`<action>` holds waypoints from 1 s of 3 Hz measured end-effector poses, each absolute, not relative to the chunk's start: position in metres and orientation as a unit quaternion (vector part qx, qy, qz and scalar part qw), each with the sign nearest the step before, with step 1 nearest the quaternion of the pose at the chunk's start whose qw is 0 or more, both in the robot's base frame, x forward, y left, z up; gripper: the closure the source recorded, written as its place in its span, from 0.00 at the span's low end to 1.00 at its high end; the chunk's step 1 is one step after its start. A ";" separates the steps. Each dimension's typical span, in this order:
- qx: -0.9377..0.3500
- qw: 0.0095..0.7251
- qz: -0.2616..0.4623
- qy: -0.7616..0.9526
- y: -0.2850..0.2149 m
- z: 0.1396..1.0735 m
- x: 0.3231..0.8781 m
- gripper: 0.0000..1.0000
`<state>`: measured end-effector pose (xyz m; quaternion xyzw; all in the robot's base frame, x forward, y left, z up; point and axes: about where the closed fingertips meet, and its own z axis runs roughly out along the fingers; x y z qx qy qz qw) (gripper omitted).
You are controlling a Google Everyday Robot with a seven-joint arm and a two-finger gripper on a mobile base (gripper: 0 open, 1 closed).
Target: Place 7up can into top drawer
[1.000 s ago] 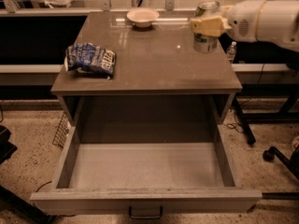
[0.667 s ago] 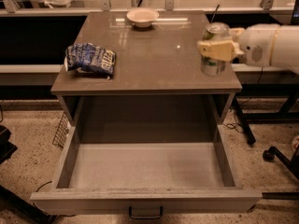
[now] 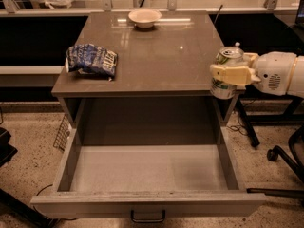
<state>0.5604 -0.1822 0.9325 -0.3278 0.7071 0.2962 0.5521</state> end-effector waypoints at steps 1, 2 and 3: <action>-0.359 0.539 0.303 0.699 -0.159 0.909 0.556 1.00; -0.404 0.535 0.339 0.660 -0.130 0.869 0.541 1.00; -0.449 0.518 0.368 0.628 -0.104 0.819 0.529 1.00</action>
Offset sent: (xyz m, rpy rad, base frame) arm -0.0417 0.0821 -0.1233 0.0238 -0.1464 0.3797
